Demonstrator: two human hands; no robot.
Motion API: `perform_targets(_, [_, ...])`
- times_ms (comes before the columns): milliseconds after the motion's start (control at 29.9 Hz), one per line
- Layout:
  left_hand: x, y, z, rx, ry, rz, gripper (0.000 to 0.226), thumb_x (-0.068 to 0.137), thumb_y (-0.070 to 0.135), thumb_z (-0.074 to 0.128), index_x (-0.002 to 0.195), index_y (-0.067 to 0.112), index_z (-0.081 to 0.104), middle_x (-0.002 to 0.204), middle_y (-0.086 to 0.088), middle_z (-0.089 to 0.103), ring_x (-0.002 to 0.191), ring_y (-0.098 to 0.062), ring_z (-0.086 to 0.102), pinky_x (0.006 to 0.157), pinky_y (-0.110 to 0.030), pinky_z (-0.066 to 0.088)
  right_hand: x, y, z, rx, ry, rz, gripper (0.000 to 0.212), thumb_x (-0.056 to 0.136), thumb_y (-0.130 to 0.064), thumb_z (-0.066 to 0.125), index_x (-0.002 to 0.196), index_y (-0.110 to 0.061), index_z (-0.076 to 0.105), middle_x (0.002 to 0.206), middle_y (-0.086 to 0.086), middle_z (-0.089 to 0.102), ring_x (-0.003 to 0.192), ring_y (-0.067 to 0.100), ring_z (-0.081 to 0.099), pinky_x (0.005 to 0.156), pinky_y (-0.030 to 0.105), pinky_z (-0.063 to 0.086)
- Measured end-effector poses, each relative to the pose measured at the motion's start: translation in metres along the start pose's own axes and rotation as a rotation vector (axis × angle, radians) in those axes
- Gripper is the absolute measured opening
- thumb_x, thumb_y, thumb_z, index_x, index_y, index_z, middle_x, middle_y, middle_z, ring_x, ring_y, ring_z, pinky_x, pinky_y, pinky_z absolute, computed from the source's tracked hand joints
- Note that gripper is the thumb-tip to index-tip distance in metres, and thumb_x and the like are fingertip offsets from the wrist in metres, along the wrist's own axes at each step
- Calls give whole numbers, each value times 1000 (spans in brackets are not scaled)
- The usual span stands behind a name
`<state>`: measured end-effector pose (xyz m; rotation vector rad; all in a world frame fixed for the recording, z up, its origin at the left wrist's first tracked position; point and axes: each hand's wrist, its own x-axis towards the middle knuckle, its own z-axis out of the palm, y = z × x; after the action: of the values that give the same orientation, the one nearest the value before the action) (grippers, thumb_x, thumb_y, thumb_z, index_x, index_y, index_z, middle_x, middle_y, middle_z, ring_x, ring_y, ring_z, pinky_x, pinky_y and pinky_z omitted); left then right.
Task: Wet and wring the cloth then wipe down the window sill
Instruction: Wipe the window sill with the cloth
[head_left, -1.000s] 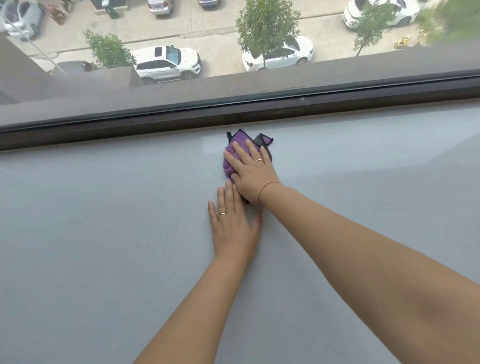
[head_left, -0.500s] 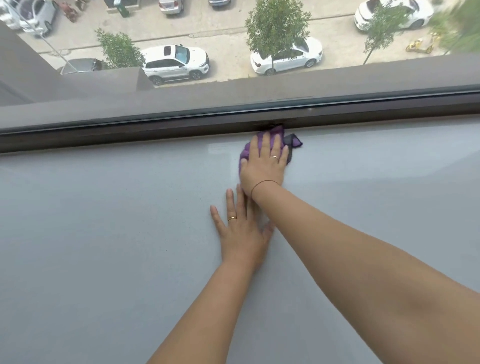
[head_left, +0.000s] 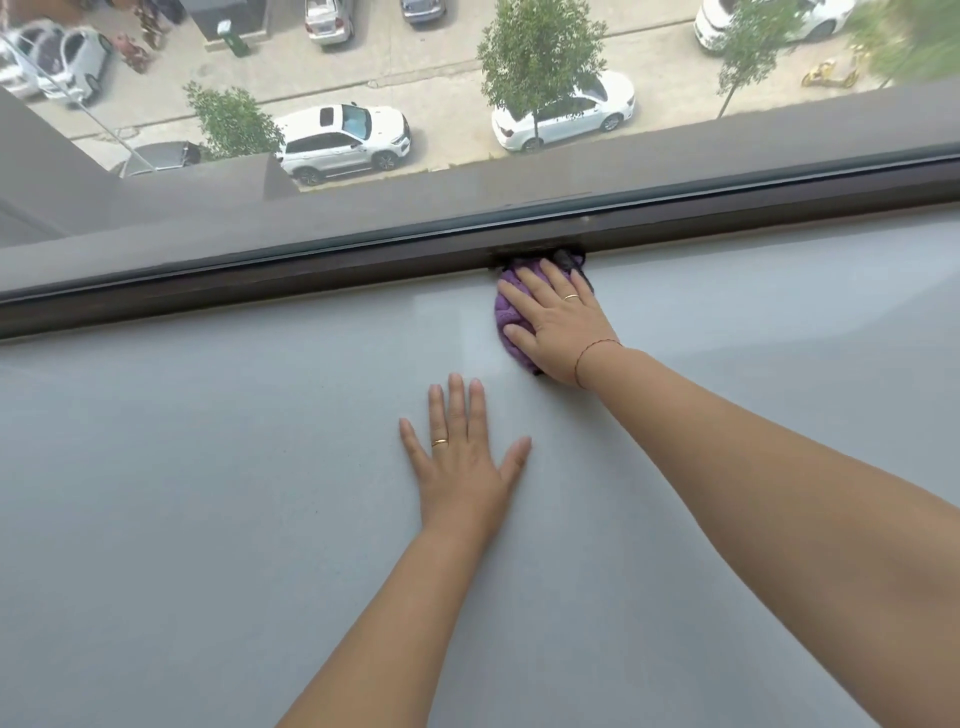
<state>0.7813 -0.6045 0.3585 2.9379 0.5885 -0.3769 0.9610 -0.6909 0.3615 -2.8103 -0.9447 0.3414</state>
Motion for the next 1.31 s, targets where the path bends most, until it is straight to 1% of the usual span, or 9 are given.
perform_targets(167, [0, 15, -6, -55, 31, -18, 76, 93, 60, 18, 150, 18, -12, 158, 1, -20, 143, -17, -24, 114, -50, -17, -26, 68, -9, -21, 23, 111, 59, 96, -51, 28, 150, -34, 11, 160, -6, 7, 147, 19, -1, 118, 40, -4])
perform_targets(502, [-2, 114, -2, -99, 33, 218, 77, 93, 61, 19, 150, 17, -12, 158, 2, -20, 142, -16, -26, 109, -42, -25, -62, 168, -22, -22, 58, 286, 59, 96, -49, 28, 150, -31, 13, 160, -2, 9, 147, 21, 1, 118, 41, -2])
perform_targets(636, [-7, 122, 6, -90, -21, 218, 80, 92, 62, 19, 147, 18, -19, 156, 3, -25, 142, -16, -27, 111, -43, -23, -77, 202, -28, 20, 94, 456, 58, 96, -48, 29, 150, -29, 16, 160, -1, 9, 147, 23, 0, 118, 42, -2])
perform_targets(770, [-7, 121, 9, -69, -26, 217, 79, 91, 63, 15, 139, 20, -31, 151, 5, -35, 139, -16, -33, 111, -43, -24, -69, 180, -27, 75, 98, 659, 58, 97, -43, 27, 151, -29, 12, 161, -1, 1, 147, 26, -6, 117, 45, -6])
perform_targets(837, [-8, 121, 10, -64, -32, 214, 79, 91, 63, 15, 137, 20, -33, 149, 5, -36, 138, -16, -34, 111, -44, -24, -64, 151, -24, 66, 84, 601, 58, 98, -43, 26, 151, -29, 10, 161, -2, -1, 147, 27, -8, 117, 45, -8])
perform_targets(971, [-7, 120, 11, -40, -26, 210, 79, 90, 64, 13, 138, 20, -32, 150, 4, -36, 138, -16, -34, 112, -45, -23, -68, 95, -11, 28, 17, 268, 58, 98, -46, 25, 151, -31, 5, 161, -2, -6, 146, 25, -12, 116, 45, -10])
perform_targets(1105, [-5, 120, 9, -38, -44, 212, 82, 90, 65, 15, 144, 19, -26, 154, 3, -30, 140, -16, -31, 112, -44, -22, -78, 97, -9, -9, -43, 42, 58, 97, -50, 26, 150, -34, 7, 161, -5, -3, 147, 20, -9, 117, 41, -9])
perform_targets(1172, [-6, 120, 8, -31, -42, 214, 83, 90, 65, 16, 145, 19, -25, 154, 3, -30, 140, -16, -31, 113, -44, -21, -88, 122, -12, -2, -12, 92, 58, 97, -51, 26, 150, -34, 8, 161, -5, -2, 147, 18, -7, 118, 39, -7])
perform_targets(1306, [-6, 123, 6, -6, -38, 204, 82, 90, 66, 14, 144, 19, -25, 154, 2, -30, 140, -18, -31, 112, -46, -22, -113, 169, -17, -3, 23, 353, 59, 97, -49, 25, 150, -33, 6, 161, -5, -3, 147, 20, -7, 118, 39, -6])
